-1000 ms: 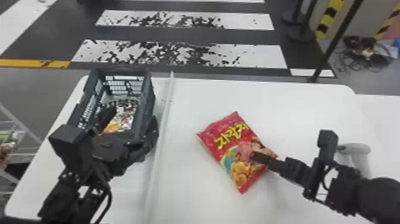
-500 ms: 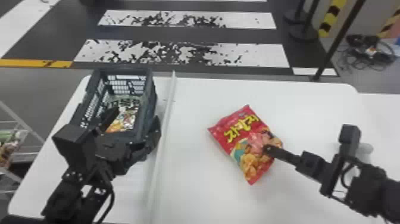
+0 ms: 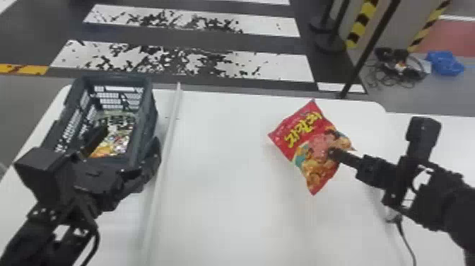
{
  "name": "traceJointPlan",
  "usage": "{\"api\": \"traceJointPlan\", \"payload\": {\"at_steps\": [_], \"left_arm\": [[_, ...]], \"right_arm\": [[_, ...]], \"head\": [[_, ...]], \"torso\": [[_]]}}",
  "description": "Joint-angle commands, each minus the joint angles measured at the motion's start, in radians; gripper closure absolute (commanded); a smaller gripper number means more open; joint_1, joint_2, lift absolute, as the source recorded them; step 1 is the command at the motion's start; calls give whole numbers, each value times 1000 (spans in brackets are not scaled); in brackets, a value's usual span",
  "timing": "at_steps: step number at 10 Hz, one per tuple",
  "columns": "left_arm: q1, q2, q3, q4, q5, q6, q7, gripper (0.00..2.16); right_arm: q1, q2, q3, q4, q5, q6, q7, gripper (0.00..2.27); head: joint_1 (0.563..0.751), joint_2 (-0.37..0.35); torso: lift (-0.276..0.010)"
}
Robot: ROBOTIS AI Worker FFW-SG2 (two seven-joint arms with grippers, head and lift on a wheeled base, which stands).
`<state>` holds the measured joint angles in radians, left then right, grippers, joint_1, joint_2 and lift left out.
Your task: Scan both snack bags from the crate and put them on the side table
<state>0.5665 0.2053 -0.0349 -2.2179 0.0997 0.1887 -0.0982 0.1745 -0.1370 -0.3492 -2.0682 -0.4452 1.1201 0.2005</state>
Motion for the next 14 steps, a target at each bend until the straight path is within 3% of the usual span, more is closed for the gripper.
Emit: {"api": "traceJointPlan", "payload": {"at_steps": [1, 4, 6, 7, 8, 9, 10, 11, 14], "left_arm": [[-2, 0, -3, 1, 0, 1, 0, 76], [-5, 0, -3, 3, 0, 1, 0, 76], [-7, 3, -2, 3, 2, 1, 0, 76], [-8, 3, -2, 4, 2, 1, 0, 76], [-13, 5, -2, 9, 3, 1, 0, 76], [-14, 5, -2, 15, 6, 1, 0, 76], [-16, 6, -2, 18, 8, 1, 0, 76], [-17, 6, -2, 23, 9, 1, 0, 76], [-17, 6, -2, 30, 12, 1, 0, 76]], "right_arm": [[23, -29, 101, -95, 204, -10, -27, 2253], [80, -90, 496, -171, 803, -84, -124, 2253], [76, -136, 780, -73, 1195, -62, -162, 2253], [66, -147, 874, -7, 1307, -53, -162, 2250], [63, -150, 946, 53, 1399, -50, -165, 2098], [69, -150, 990, 80, 1421, -50, -170, 1666], [79, -148, 1013, 85, 1415, -44, -168, 488], [92, -147, 1026, 82, 1404, -19, -167, -2], [134, -150, 1010, 14, 1330, -10, -107, 49]], "head": [[695, -132], [695, -154], [695, -119], [695, -94], [695, -83], [695, -60], [695, -35], [695, -24], [695, 8]], "torso": [[-87], [-87], [-87], [-87], [-87], [-87], [-87], [-87], [-87]]}}
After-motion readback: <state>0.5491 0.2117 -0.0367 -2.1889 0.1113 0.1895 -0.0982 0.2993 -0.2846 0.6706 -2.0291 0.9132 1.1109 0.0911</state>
